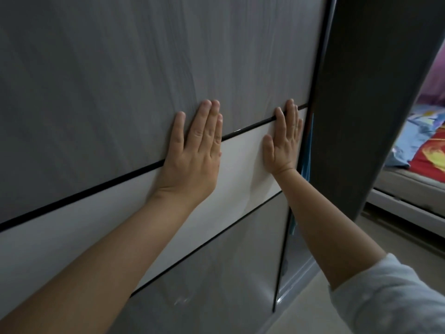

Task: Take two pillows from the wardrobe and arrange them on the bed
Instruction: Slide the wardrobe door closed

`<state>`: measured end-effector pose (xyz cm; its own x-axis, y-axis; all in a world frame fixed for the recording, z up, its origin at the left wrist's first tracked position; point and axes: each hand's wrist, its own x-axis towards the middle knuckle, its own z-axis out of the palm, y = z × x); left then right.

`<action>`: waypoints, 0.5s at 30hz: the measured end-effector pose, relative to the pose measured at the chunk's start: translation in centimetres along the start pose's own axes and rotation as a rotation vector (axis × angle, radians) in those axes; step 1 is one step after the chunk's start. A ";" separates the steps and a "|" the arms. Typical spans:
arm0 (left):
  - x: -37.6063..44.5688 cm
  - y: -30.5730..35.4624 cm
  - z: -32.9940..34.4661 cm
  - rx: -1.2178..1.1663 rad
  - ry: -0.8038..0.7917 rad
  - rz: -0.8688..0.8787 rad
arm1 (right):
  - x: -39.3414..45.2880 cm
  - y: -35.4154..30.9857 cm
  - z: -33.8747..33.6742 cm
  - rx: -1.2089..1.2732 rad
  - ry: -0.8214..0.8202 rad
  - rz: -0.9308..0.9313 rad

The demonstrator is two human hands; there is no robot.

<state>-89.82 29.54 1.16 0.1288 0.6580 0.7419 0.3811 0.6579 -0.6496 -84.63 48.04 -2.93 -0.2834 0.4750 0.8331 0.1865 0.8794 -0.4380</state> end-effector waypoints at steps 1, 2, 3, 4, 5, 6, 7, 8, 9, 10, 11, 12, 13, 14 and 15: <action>0.6 0.5 0.2 0.001 -0.009 -0.001 | 0.3 0.7 -0.1 -0.002 -0.009 0.001; 1.3 1.1 0.3 0.004 -0.022 -0.002 | 0.8 1.4 -0.3 -0.005 -0.017 0.001; 2.0 1.6 0.4 0.006 -0.036 -0.003 | 1.3 2.1 -0.5 -0.009 -0.029 0.000; 2.6 2.3 0.6 0.007 -0.047 -0.003 | 1.7 2.9 -0.7 -0.014 -0.041 -0.001; 3.3 3.0 0.8 0.008 -0.049 -0.002 | 2.1 3.8 -0.9 -0.020 -0.056 -0.003; 4.0 3.7 0.9 0.011 -0.049 -0.005 | 2.5 4.9 -1.1 -0.027 -0.076 -0.005; 4.7 4.5 1.1 0.012 -0.051 -0.012 | 3.0 6.0 -1.4 -0.032 -0.101 -0.004; 5.4 5.3 1.2 0.006 -0.051 -0.021 | 3.4 7.1 -1.7 -0.037 -0.127 -0.001; 6.2 6.2 1.5 -0.004 -0.045 -0.028 | 3.9 8.3 -2.0 -0.040 -0.149 0.002; 7.0 7.1 1.7 -0.011 -0.038 -0.035 | 4.4 9.5 -2.3 -0.043 -0.165 0.002; 7.9 8.0 1.9 -0.015 -0.033 -0.042 | 4.9 10.7 -2.6 -0.046 -0.177 -0.003; 8.8 8.9 2.1 -0.018 -0.029 -0.046 | 5.5 12.0 -2.9 -0.048 -0.189 -0.010; 9.8 9.8 2.3 -0.021 -0.024 -0.047 | 6.0 13.3 -3.2 -0.049 -0.202 -0.015; 10.7 10.8 2.5 -0.026 -0.020 -0.047 | 6.5 14.6 -3.5 -0.050 -0.215 -0.018; 11.7 11.7 2.8 -0.030 -0.021 -0.049 | 7.0 16.0 -3.7 -0.050 -0.225 -0.017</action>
<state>-86.40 45.96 1.75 0.0904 0.6331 0.7688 0.4139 0.6783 -0.6072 -80.10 65.30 -2.86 -0.4887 0.4597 0.7415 0.2245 0.8875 -0.4023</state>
